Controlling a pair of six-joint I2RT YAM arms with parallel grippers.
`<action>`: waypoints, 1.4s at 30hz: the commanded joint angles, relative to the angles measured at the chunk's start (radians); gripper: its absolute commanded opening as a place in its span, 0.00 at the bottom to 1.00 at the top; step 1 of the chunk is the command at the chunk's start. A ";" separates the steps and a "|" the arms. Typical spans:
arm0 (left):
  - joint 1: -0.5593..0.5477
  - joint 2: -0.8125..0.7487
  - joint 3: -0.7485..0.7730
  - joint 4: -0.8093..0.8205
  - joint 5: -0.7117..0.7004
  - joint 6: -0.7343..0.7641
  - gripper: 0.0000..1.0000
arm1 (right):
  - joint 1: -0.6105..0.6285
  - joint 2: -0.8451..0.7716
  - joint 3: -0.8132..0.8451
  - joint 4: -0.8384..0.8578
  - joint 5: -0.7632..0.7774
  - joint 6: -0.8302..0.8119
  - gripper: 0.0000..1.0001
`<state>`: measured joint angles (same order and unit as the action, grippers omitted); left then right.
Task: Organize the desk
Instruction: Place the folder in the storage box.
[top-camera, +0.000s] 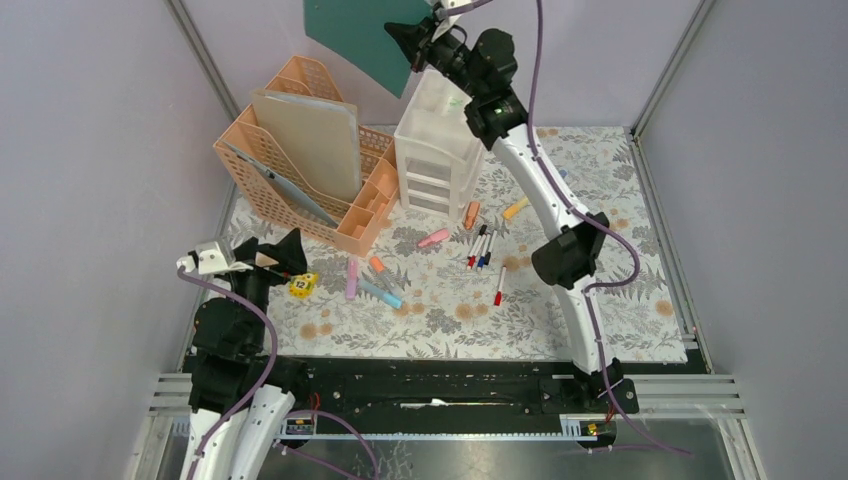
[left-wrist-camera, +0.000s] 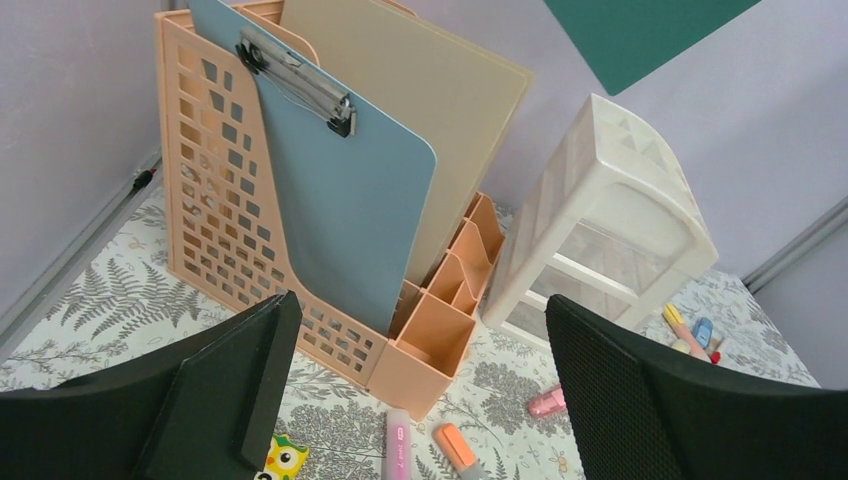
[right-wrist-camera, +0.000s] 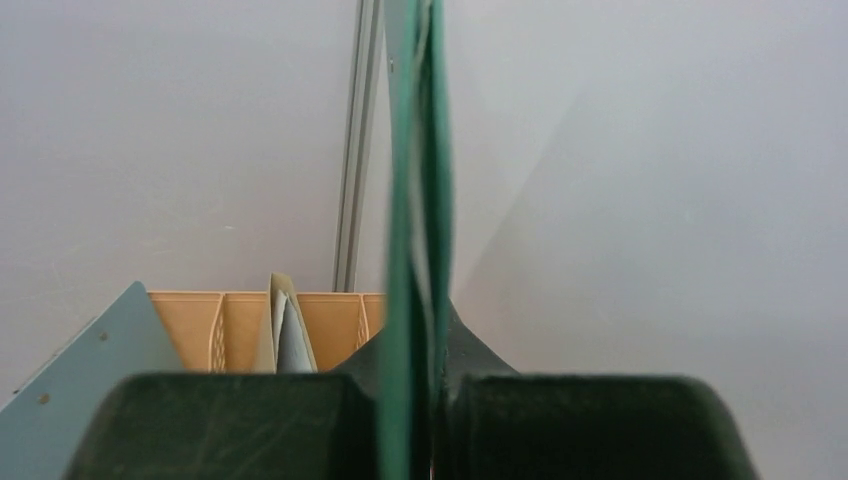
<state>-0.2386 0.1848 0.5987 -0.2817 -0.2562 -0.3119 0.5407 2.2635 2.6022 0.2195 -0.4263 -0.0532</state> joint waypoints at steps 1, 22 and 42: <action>0.040 -0.004 0.004 0.050 0.031 -0.011 0.99 | 0.028 0.047 0.032 0.191 0.059 -0.050 0.00; 0.125 -0.135 -0.022 0.046 -0.196 -0.066 0.99 | 0.064 0.156 -0.007 0.124 -0.057 0.098 0.00; 0.131 -0.139 -0.025 0.047 -0.180 -0.072 0.99 | 0.109 0.168 -0.079 0.100 -0.200 0.073 0.00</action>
<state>-0.1143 0.0475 0.5785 -0.2642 -0.4320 -0.3782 0.6258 2.4565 2.5092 0.2142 -0.5480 0.0235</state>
